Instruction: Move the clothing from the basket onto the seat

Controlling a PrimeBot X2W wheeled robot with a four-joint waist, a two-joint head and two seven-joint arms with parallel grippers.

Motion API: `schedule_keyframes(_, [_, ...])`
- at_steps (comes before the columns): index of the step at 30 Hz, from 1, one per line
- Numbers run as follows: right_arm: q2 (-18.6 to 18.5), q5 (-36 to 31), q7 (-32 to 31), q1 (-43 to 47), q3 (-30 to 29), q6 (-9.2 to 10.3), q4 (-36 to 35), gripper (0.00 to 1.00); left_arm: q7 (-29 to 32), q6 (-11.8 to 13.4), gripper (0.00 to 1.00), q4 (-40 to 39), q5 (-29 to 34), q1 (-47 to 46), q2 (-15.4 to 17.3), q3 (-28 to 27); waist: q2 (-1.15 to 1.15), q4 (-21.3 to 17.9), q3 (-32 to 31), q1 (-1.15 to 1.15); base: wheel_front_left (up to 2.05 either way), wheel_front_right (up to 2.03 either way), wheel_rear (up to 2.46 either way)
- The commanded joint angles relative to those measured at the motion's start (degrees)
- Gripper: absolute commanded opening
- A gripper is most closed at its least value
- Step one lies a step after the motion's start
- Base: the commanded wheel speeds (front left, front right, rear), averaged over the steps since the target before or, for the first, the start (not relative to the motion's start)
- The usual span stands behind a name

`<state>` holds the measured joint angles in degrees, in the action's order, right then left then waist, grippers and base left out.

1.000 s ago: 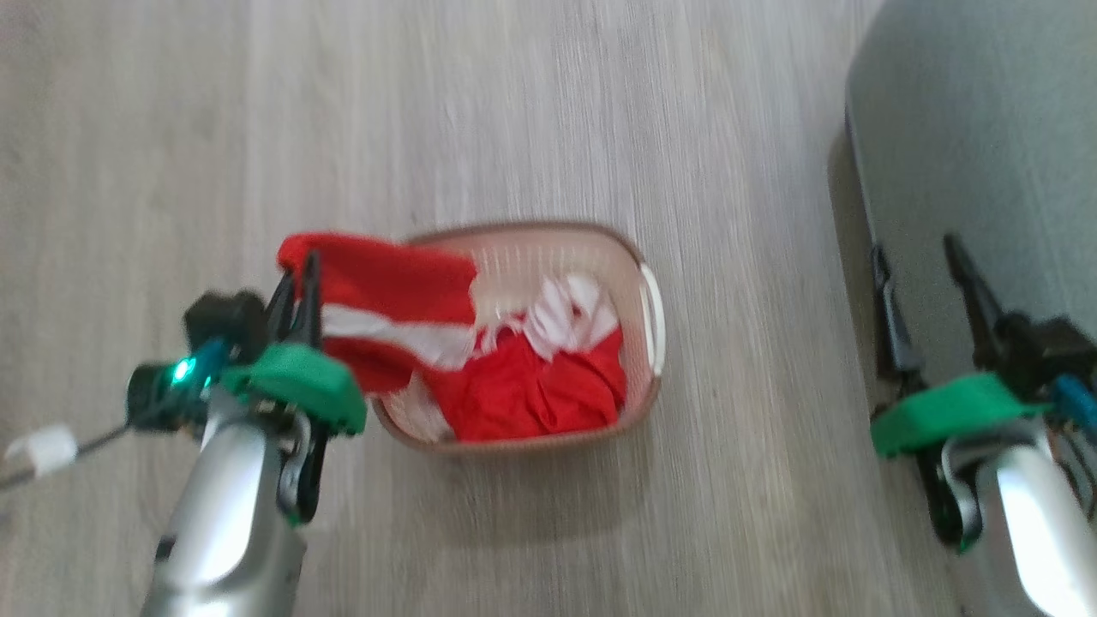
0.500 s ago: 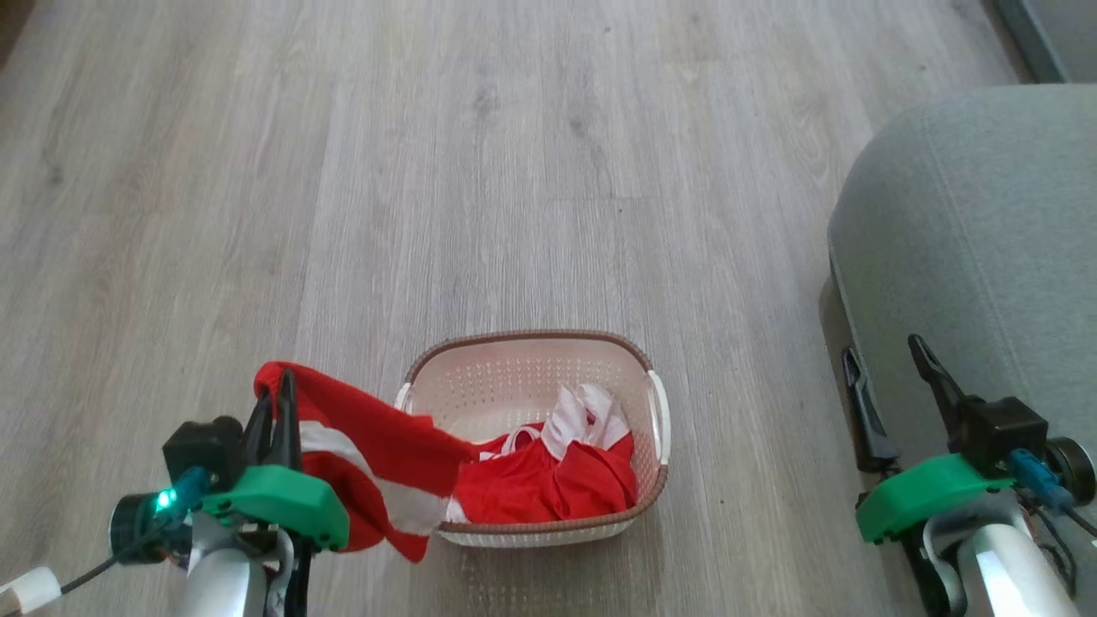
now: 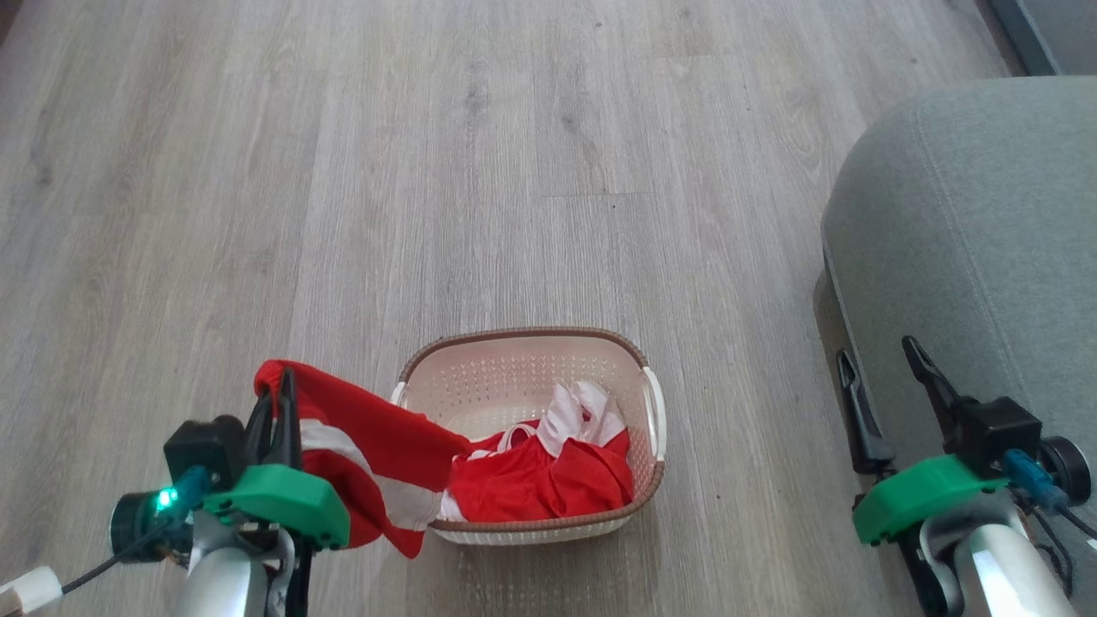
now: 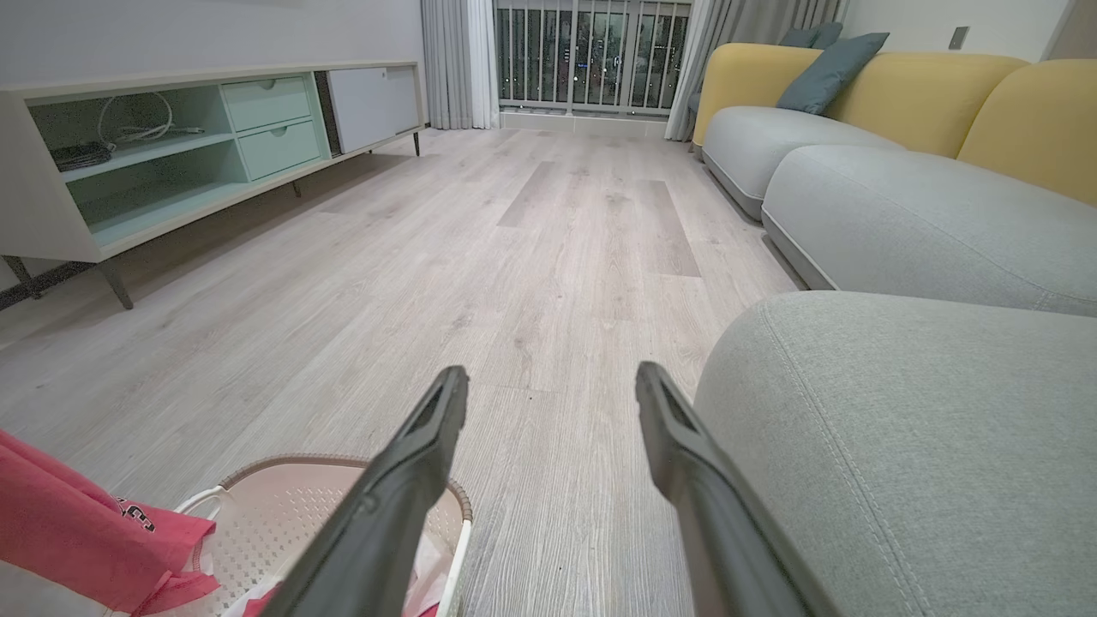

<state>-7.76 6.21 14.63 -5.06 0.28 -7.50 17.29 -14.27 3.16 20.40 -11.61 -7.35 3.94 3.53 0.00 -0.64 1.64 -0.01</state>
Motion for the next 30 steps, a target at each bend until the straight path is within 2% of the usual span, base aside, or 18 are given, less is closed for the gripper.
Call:
schedule_keyframes(1, [-1.1,0.3,0.4,-1.8,1.3,0.01,-1.4,1.0,-0.7,-0.1,0.0,-2.0,0.4,-2.2,1.0,-1.7,0.0,0.0,0.0,0.01,0.0,0.0,0.0])
schedule_keyframes(10, [-1.0,0.4,0.4,-1.7,1.5,0.01,-1.3,1.0,-0.7,-0.1,0.0,-2.1,0.7,-2.5,1.5,-1.5,0.0,0.3,0.2,0.01,0.0,0.0,0.0])
schedule_keyframes(12, [-1.8,-0.2,0.4,-1.8,3.7,0.01,-1.7,1.0,-0.7,-0.8,0.0,-2.3,1.0,-3.0,1.6,-0.7,0.0,0.5,0.3,0.01,0.0,0.0,0.0])
schedule_keyframes(15, [-3.3,0.9,0.4,-2.6,10.8,0.01,-2.5,1.0,-0.2,-3.5,0.0,-3.1,1.9,-4.8,1.8,2.5,0.0,1.3,0.5,0.01,0.0,0.0,0.0])
schedule_keyframes(21, [-7.8,5.5,0.4,-9.7,29.8,0.01,-3.5,1.0,2.5,-8.1,0.0,-7.6,3.4,-9.3,1.6,9.6,0.0,1.9,0.7,0.01,0.0,0.0,0.0])
schedule_keyframes(25, [-10.4,9.2,0.4,-16.1,40.3,0.01,-2.8,1.0,4.7,-9.6,0.0,-10.4,4.0,-11.1,1.4,15.2,0.0,2.1,0.6,0.01,0.0,0.0,0.0])
schedule_keyframes(30, [-12.4,13.5,0.4,-22.8,48.6,0.01,-1.9,1.0,5.9,-10.4,0.0,-14.1,3.6,-12.5,2.1,22.1,0.0,2.6,0.9,0.01,0.0,0.0,0.0])
